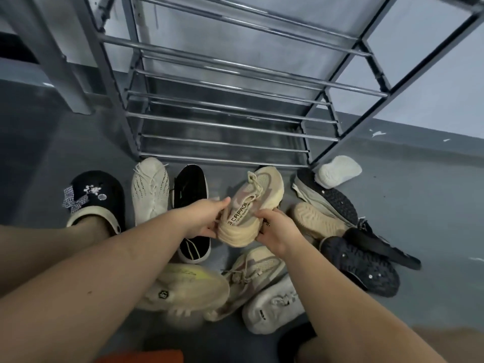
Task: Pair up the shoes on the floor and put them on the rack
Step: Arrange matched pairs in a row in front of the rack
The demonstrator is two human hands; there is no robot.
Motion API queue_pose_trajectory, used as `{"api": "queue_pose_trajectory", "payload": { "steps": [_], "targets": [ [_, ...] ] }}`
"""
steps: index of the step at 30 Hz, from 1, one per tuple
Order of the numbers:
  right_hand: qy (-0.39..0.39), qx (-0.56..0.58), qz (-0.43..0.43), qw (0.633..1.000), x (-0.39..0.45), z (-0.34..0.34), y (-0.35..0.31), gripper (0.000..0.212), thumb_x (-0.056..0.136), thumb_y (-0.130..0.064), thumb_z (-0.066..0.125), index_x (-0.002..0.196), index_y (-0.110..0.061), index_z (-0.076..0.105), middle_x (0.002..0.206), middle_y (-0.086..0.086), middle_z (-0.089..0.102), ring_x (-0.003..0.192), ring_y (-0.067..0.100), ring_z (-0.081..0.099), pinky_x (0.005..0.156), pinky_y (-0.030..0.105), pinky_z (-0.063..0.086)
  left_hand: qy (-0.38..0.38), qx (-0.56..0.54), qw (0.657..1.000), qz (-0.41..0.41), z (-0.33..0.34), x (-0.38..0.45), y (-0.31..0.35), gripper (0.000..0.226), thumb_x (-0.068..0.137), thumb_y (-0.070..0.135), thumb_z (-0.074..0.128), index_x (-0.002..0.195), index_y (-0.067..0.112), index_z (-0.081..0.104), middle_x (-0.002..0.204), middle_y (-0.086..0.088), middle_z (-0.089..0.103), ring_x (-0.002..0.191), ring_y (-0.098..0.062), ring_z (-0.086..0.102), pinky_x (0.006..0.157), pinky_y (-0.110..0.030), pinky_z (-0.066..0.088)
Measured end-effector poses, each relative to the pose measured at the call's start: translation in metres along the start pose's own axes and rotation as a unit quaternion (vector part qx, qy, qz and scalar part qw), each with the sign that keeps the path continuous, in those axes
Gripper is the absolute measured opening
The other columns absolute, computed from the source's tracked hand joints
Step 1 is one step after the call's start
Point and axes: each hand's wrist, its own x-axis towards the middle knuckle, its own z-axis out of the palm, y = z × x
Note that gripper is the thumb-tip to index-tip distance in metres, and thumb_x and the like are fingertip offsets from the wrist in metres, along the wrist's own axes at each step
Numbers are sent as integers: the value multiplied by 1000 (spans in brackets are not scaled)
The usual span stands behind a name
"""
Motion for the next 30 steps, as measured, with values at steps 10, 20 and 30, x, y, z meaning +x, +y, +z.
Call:
{"api": "queue_pose_trajectory", "payload": {
  "steps": [10, 20, 30],
  "targets": [
    [-12, 31, 14, 999, -18, -15, 36, 40, 92, -23, 61, 130, -15, 54, 115, 5, 66, 95, 21, 66, 70, 34, 58, -53, 99, 994, 17, -4, -6, -15, 9, 94, 17, 55, 98, 15, 63, 95, -6, 67, 88, -19, 62, 86, -37, 51],
    [25, 34, 35, 999, -20, -47, 52, 26, 94, -20, 57, 118, -11, 57, 99, 5, 68, 89, 19, 65, 70, 32, 59, -53, 152, 987, -16, 7, -2, -34, 37, 93, 24, 56, 128, 11, 53, 113, -4, 64, 101, -20, 61, 89, -34, 50],
    [215, 12, 46, 976, -27, -149, 76, 35, 94, -16, 57, 129, -15, 53, 95, 3, 66, 82, 19, 62, 65, 32, 48, 7, 365, 931, -17, 29, 28, -74, 46, 92, 29, 57, 134, 11, 50, 137, -10, 51, 127, -25, 48, 108, -31, 37]
  ]
}}
